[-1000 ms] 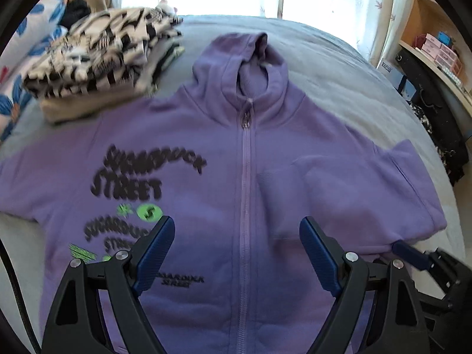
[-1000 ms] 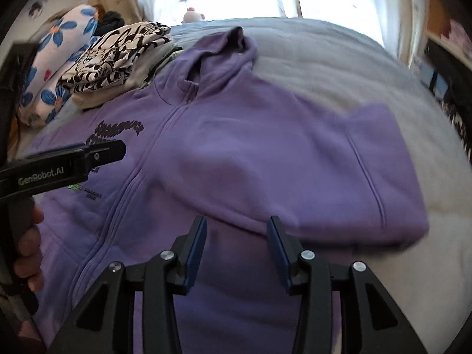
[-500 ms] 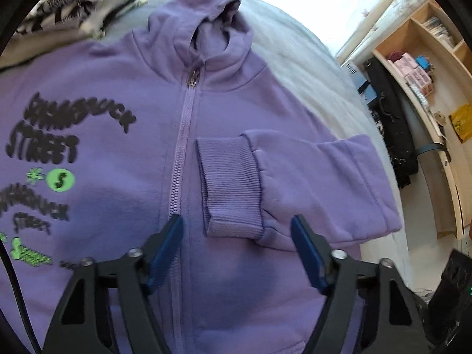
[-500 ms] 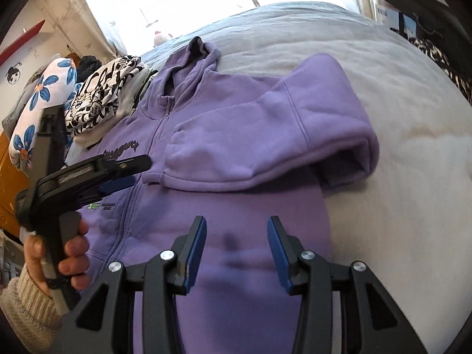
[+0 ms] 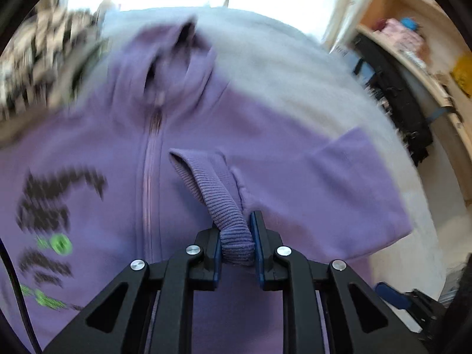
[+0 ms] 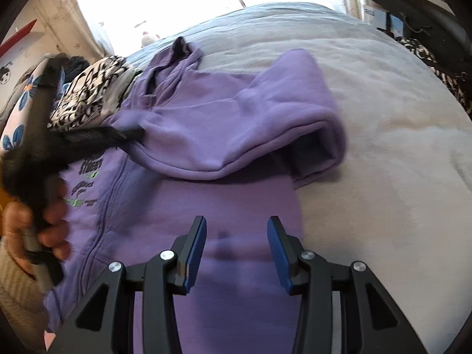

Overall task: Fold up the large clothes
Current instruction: 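Grasp the folded cuff with the left tool and straighten it across the chest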

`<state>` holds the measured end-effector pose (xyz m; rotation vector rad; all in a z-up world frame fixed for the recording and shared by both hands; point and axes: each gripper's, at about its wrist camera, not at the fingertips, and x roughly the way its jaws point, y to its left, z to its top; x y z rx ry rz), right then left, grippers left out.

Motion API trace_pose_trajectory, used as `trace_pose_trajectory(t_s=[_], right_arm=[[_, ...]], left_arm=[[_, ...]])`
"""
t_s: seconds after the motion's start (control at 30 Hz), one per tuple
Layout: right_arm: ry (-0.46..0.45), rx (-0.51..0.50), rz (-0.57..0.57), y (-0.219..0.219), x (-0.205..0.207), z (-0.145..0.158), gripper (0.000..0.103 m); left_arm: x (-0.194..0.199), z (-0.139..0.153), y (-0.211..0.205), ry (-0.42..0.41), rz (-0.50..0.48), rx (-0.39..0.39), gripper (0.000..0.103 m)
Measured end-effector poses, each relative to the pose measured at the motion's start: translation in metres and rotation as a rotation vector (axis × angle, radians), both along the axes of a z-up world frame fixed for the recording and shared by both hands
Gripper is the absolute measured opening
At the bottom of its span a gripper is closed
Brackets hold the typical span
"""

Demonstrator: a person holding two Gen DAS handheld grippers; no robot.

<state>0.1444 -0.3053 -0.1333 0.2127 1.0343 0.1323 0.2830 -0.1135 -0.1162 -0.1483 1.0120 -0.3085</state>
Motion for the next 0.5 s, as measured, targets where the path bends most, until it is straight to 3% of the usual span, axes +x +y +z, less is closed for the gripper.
trace_pose_trajectory(t_s=[0.13,0.27,0.4,0.5], right_arm=[[0.014,0.02,-0.053,-0.018,0.002,-0.003,0.043],[0.016,0.025,-0.078,-0.026,0.002,-0.004,0.043],[0.032,0.018,-0.074,-0.023,0.005,-0.008,0.043],[0.047,0.018,-0.066,-0.019,0.008,-0.012,0.043]], left_arm=[[0.002,0.062,0.005,-0.155,-0.002,0.018,0.015],[0.004,0.089,0.039,-0.218,0.041,0.045,0.015],[0.004,0.067,0.077,-0.159,0.096,0.106,0.016],[0.011,0.02,0.099,-0.044,0.105,0.121,0.016]])
